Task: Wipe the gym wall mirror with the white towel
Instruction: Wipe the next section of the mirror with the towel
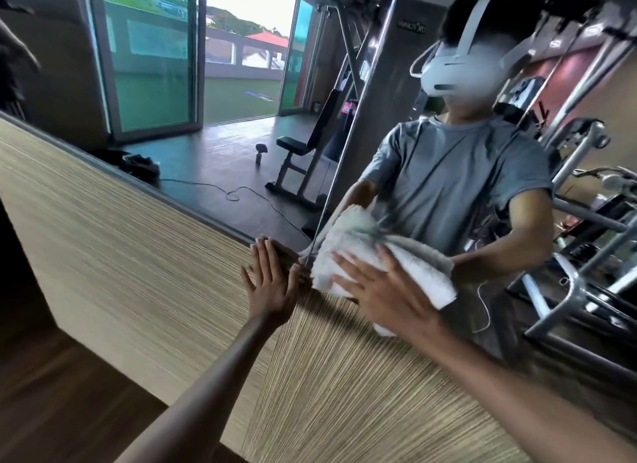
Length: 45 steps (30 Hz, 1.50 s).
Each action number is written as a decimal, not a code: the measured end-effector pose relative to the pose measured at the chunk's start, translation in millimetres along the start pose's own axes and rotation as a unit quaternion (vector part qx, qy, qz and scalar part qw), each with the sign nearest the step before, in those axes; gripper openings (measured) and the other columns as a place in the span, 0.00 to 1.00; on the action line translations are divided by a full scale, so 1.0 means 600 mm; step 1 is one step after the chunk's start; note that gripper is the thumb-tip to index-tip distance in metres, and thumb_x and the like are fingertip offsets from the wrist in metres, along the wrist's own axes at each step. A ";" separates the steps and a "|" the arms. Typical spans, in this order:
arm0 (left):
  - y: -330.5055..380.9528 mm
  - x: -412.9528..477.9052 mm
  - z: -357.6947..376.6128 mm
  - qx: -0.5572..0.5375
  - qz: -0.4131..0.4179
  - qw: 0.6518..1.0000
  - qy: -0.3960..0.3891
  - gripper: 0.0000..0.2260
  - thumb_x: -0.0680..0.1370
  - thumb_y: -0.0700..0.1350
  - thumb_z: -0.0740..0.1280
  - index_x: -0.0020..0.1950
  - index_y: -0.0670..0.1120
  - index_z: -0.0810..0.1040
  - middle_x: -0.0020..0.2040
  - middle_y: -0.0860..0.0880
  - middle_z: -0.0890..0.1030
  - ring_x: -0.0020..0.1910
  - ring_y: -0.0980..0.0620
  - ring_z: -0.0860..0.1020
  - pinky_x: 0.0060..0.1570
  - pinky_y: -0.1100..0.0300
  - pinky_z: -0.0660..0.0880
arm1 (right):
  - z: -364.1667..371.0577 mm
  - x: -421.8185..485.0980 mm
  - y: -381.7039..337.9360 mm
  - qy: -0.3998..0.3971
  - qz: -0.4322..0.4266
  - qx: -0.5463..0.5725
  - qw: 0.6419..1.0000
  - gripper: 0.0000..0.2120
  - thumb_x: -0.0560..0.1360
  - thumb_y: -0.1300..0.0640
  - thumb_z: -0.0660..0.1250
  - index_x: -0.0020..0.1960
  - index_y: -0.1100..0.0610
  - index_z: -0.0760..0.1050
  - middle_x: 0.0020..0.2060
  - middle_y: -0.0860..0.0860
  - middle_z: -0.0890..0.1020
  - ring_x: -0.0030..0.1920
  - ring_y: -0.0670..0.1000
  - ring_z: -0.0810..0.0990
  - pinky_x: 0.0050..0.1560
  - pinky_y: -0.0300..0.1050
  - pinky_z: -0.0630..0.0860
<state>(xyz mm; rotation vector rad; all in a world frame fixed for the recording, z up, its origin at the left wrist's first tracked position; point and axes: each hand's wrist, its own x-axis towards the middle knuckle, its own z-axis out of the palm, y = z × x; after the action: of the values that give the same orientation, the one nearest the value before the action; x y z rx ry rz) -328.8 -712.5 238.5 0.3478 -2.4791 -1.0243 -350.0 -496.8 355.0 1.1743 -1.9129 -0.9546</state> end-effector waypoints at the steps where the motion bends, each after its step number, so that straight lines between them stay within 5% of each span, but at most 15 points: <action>1: 0.002 0.002 -0.002 -0.005 0.001 1.000 -0.008 0.36 0.76 0.68 0.36 0.76 0.49 0.29 0.75 0.52 0.26 0.75 0.57 0.25 0.75 0.46 0.28 | -0.011 0.000 0.017 0.015 0.032 -0.010 0.999 0.30 0.76 0.52 0.66 0.77 0.49 0.66 0.79 0.54 0.58 0.78 0.53 0.61 0.75 0.66 0.44; 6: 0.003 0.006 -0.001 -0.022 -0.004 0.999 -0.030 0.37 0.75 0.69 0.35 0.75 0.49 0.27 0.75 0.51 0.25 0.74 0.55 0.24 0.74 0.45 0.28 | -0.039 0.081 0.010 0.094 0.199 -0.011 0.975 0.28 0.77 0.53 0.55 0.77 0.47 0.65 0.79 0.54 0.60 0.78 0.56 0.58 0.71 0.67 0.51; 10: 0.001 0.004 -0.003 -0.010 0.002 1.000 -0.026 0.36 0.74 0.66 0.34 0.75 0.49 0.28 0.74 0.53 0.24 0.73 0.58 0.23 0.69 0.47 0.22 | -0.004 0.088 -0.061 0.045 0.114 0.011 0.992 0.30 0.75 0.54 0.60 0.77 0.46 0.65 0.80 0.53 0.59 0.79 0.53 0.59 0.75 0.66 0.38; 13: 0.002 0.003 0.000 -0.019 -0.009 1.000 -0.011 0.35 0.74 0.65 0.35 0.76 0.50 0.28 0.75 0.54 0.25 0.73 0.59 0.23 0.68 0.48 0.22 | 0.011 0.042 -0.081 0.030 0.086 0.043 0.995 0.27 0.75 0.55 0.67 0.74 0.48 0.69 0.80 0.52 0.60 0.78 0.52 0.59 0.76 0.64 0.40; 20: 0.002 0.001 0.002 -0.040 -0.012 0.999 -0.006 0.36 0.75 0.67 0.36 0.76 0.51 0.29 0.75 0.55 0.26 0.73 0.61 0.24 0.72 0.45 0.26 | 0.015 -0.081 -0.054 0.022 0.098 0.029 0.994 0.27 0.74 0.59 0.58 0.72 0.49 0.72 0.79 0.52 0.63 0.75 0.52 0.63 0.74 0.66 0.49; 26: 0.005 0.010 -0.006 -0.039 -0.024 0.998 -0.043 0.37 0.71 0.68 0.35 0.73 0.52 0.26 0.72 0.56 0.23 0.69 0.61 0.20 0.75 0.43 0.31 | 0.010 0.029 -0.080 0.042 0.109 0.062 0.991 0.27 0.75 0.57 0.65 0.74 0.51 0.70 0.79 0.53 0.62 0.76 0.53 0.63 0.73 0.66 0.52; 32: 0.017 0.007 -0.006 -0.017 -0.067 0.998 -0.010 0.39 0.69 0.63 0.37 0.76 0.50 0.30 0.74 0.58 0.28 0.74 0.59 0.27 0.73 0.41 0.30 | -0.001 0.054 -0.090 0.041 0.119 0.097 0.987 0.26 0.77 0.58 0.54 0.75 0.53 0.68 0.80 0.54 0.60 0.78 0.52 0.62 0.75 0.64 0.47; 41: 0.069 0.002 0.026 -0.128 -0.166 0.977 0.049 0.40 0.71 0.56 0.49 0.82 0.48 0.39 0.82 0.50 0.37 0.81 0.48 0.37 0.75 0.40 0.40 | 0.033 -0.269 -0.015 0.033 0.125 0.057 0.990 0.24 0.77 0.60 0.58 0.71 0.52 0.73 0.78 0.53 0.65 0.73 0.52 0.70 0.70 0.65 0.57; 45: 0.129 -0.032 0.059 -0.166 -0.205 0.964 0.043 0.42 0.70 0.56 0.50 0.82 0.48 0.39 0.82 0.47 0.37 0.81 0.48 0.38 0.77 0.41 0.42 | 0.026 -0.250 -0.021 0.035 0.144 0.072 0.986 0.24 0.77 0.61 0.55 0.72 0.52 0.72 0.78 0.52 0.65 0.74 0.52 0.68 0.70 0.66 0.55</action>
<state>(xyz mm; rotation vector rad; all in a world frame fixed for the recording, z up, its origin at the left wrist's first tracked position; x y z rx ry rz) -333.9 -629.8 266.2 0.7992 -2.1501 -1.5258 -304.7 -359.3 310.4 0.9604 -2.0533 -0.6212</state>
